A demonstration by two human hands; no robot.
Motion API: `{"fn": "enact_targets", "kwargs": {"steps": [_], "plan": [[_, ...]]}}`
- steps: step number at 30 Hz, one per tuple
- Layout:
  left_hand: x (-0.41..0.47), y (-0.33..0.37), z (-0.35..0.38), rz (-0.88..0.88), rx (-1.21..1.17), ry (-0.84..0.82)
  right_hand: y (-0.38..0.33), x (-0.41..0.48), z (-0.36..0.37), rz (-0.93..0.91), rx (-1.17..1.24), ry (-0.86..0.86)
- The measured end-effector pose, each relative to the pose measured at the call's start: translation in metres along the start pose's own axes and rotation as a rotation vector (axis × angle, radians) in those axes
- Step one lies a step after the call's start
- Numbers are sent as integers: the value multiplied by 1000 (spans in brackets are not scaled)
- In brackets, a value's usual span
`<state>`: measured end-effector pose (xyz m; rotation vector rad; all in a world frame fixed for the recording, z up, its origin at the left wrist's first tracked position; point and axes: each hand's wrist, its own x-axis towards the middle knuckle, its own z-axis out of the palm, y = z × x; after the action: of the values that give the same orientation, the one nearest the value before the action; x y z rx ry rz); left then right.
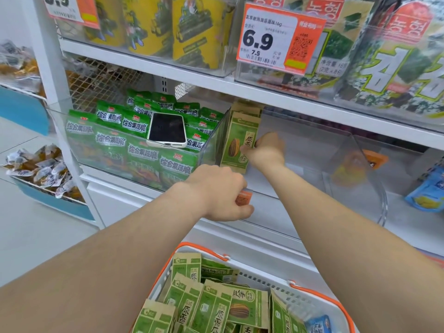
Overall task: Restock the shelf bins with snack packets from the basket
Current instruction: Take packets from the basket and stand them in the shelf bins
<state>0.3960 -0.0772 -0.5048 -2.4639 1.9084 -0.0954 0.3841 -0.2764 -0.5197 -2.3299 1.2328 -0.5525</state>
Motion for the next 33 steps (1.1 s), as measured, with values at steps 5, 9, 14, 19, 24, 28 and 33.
{"fn": "enact_targets", "kwargs": {"steps": [5,9,14,19,24,28,33], "plan": [[-1,2,-2,-14,-9,-33,1,-5,1,-1,18,-99],[-1,4,-4,-25,-27,-51,-3,-11,1,-53,69,-65],[-1,4,-4,-41,-42,-58,-4,-8,1,-106,142,56],[0,4,-4,-35,-44,-53,-2,-9,-1,-92,108,-6],[1,3,-4,-38,-40,-54,-1,-10,-2,9,176,6],[0,4,-4,-40,-38,-59,-4,-15,-3,54,199,-3],[0,5,-6,-41,-50,-67,-7,-18,-4,69,202,-95]]}}
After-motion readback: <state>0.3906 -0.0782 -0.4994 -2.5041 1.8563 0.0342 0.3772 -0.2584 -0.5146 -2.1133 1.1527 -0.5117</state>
